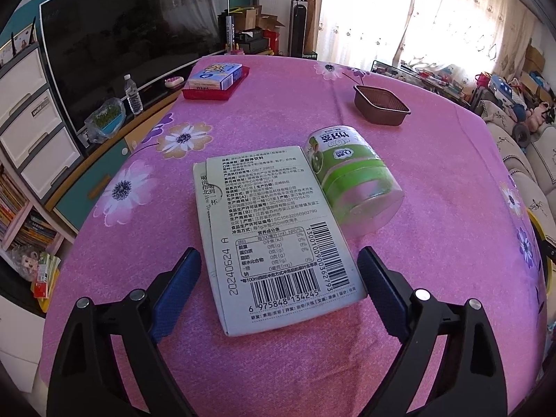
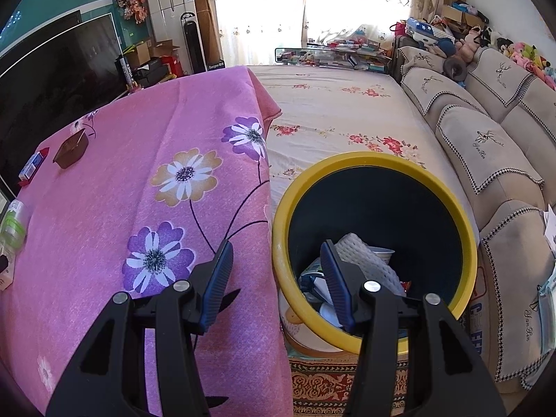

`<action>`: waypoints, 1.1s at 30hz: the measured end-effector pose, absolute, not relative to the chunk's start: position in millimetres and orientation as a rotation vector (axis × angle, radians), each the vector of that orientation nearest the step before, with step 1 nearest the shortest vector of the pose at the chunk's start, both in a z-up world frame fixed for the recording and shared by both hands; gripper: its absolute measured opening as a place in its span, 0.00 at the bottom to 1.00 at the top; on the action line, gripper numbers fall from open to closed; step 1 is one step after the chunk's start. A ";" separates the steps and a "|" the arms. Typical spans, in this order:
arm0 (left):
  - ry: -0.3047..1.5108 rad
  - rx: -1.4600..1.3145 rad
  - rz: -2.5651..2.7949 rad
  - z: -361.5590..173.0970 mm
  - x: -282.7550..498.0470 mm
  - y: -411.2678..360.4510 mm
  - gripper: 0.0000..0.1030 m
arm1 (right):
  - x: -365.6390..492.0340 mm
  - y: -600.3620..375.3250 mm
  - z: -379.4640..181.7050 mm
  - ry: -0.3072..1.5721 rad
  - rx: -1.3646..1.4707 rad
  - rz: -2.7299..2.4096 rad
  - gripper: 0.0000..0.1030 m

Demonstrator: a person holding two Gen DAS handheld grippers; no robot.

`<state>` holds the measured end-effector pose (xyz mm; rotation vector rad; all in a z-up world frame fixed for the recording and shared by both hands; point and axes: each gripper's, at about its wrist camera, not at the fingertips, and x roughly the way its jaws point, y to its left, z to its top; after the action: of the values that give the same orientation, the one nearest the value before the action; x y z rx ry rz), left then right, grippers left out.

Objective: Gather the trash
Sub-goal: 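Reach the left gripper to the white barcode box and grasp it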

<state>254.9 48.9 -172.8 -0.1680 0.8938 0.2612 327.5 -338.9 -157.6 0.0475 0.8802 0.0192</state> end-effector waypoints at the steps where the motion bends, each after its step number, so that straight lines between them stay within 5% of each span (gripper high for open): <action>1: 0.893 -0.163 0.258 -172.8 254.8 48.2 0.86 | 327.3 -338.0 -157.0 0.880 0.046 0.021 0.49; 6: 0.898 -0.163 0.240 -174.1 255.2 46.8 0.78 | 325.8 -333.0 -155.2 0.879 0.041 0.027 0.49; 33: 0.773 -0.096 0.167 -104.0 186.5 18.0 0.75 | 306.4 -340.0 -157.5 0.873 0.061 0.035 0.49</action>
<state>186.5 18.0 -104.0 -0.0962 0.7733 0.1667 306.4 -340.0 -157.5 0.0606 0.8734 0.0347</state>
